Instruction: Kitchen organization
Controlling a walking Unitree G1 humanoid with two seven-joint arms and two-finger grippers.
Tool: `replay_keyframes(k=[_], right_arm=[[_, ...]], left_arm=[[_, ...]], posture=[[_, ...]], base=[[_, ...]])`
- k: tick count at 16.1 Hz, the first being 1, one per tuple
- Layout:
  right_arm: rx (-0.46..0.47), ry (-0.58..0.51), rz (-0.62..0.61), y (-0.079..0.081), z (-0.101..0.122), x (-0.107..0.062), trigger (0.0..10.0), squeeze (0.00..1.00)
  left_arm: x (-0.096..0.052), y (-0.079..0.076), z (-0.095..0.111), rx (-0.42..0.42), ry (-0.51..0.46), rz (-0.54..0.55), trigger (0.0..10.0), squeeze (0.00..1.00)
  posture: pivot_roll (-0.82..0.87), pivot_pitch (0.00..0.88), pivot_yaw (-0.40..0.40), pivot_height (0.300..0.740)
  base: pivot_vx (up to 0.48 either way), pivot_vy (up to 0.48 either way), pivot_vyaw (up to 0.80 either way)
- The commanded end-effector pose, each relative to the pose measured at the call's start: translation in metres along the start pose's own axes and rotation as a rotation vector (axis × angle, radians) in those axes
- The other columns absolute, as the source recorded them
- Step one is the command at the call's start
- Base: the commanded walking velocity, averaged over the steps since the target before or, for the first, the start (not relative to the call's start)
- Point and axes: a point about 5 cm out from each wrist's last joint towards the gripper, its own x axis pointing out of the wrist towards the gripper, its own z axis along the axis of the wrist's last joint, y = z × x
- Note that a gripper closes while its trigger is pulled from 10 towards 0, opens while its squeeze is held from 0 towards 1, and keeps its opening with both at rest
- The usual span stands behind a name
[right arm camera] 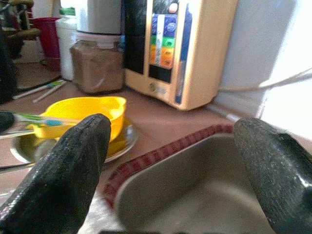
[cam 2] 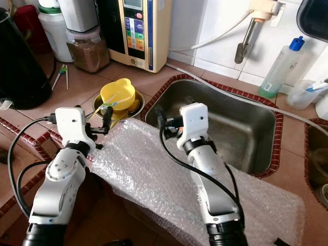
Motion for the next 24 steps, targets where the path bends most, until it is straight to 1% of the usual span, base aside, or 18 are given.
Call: replay_keyframes(k=[1, 2, 3, 6, 8, 10, 12, 14, 16, 17, 19, 21, 22, 23, 24], right_arm=[[0.014, -0.004, 0.016, 0.000, 0.003, -0.001, 10.0, 0.00], [0.028, 0.001, 0.038, 0.004, 0.003, -0.003, 10.0, 0.00], [0.042, 0.014, 0.063, 0.008, 0.000, -0.006, 10.0, 0.00], [0.064, 0.035, 0.075, 0.010, -0.003, -0.011, 10.0, 0.00], [0.062, 0.033, 0.113, 0.012, -0.001, -0.013, 10.0, 0.00], [0.064, 0.040, 0.135, 0.014, -0.002, -0.015, 10.0, 0.00], [0.083, 0.053, 0.170, 0.017, -0.003, -0.017, 10.0, 0.00], [0.098, 0.062, 0.199, 0.020, -0.002, -0.018, 10.0, 0.00], [0.137, 0.087, 0.215, 0.019, -0.002, -0.021, 10.0, 0.00], [0.160, 0.099, 0.229, 0.019, -0.003, -0.023, 10.0, 0.00], [0.172, 0.125, 0.234, 0.018, -0.004, -0.025, 10.0, 0.00], [0.197, 0.150, 0.222, 0.017, -0.005, -0.026, 10.0, 0.00], [0.198, 0.153, 0.220, 0.016, -0.005, -0.026, 10.0, 0.00], [0.231, 0.164, 0.244, 0.017, -0.003, -0.025, 10.0, 0.00], [0.240, 0.158, 0.241, 0.016, 0.000, -0.023, 10.0, 0.00]], left_arm=[[0.002, 0.001, 0.001, -0.006, 0.001, -0.010, 10.0, 0.00], [0.004, 0.003, -0.003, -0.019, 0.013, -0.009, 10.0, 0.00], [0.010, 0.005, -0.005, -0.026, 0.011, -0.015, 10.0, 0.00], [0.023, 0.003, -0.005, 0.005, 0.003, -0.052, 10.0, 0.00], [0.032, 0.003, 0.000, 0.011, -0.014, -0.062, 10.0, 0.00], [0.037, 0.000, 0.002, 0.021, -0.007, -0.086, 10.0, 0.00], [0.040, -0.005, -0.004, 0.034, 0.024, -0.145, 10.0, 0.00], [0.044, -0.007, -0.008, 0.037, 0.044, -0.177, 10.0, 0.00], [0.050, -0.008, -0.011, 0.038, 0.057, -0.196, 10.0, 0.00], [0.053, -0.007, -0.010, 0.042, 0.059, -0.196, 10.0, 0.00], [0.056, -0.006, -0.007, 0.068, 0.036, -0.197, 10.0, 0.00], [0.057, -0.003, -0.003, 0.066, 0.016, -0.168, 10.0, 0.00], [0.057, -0.003, -0.003, 0.065, 0.016, -0.167, 10.0, 0.00], [0.057, -0.003, -0.005, 0.068, 0.022, -0.171, 10.0, 0.00], [0.057, -0.002, -0.006, 0.069, 0.024, -0.173, 10.0, 0.00]], posture=[[-0.01, 0.033, -0.039, 0.740], [-0.02, 0.034, -0.035, 0.740], [-0.03, 0.041, -0.030, 0.740], [-0.04, 0.053, -0.023, 0.740], [-0.06, 0.059, -0.020, 0.740], [-0.06, 0.060, -0.018, 0.740], [-0.07, 0.061, -0.017, 0.740], [-0.08, 0.062, -0.014, 0.740], [-0.08, 0.064, -0.012, 0.740], [-0.09, 0.065, -0.012, 0.740], [-0.09, 0.067, -0.012, 0.740], [-0.09, 0.069, -0.014, 0.740], [-0.09, 0.069, -0.014, 0.740], [-0.09, 0.073, -0.016, 0.740], [-0.09, 0.073, -0.017, 0.740]], base=[[0.000, 0.000, 0.00], [0.000, 0.000, 0.00], [0.000, 0.000, 0.00], [0.000, 0.000, 0.00], [0.000, 0.000, 0.00], [0.000, 0.000, 0.00], [0.000, 0.000, 0.00], [0.000, 0.000, 0.00], [0.000, 0.000, 0.00], [0.000, 0.000, 0.00], [0.000, 0.000, 0.00], [0.000, 0.000, 0.00], [0.000, 0.000, 0.00], [0.000, 0.000, 0.00], [0.000, 0.000, 0.00]])
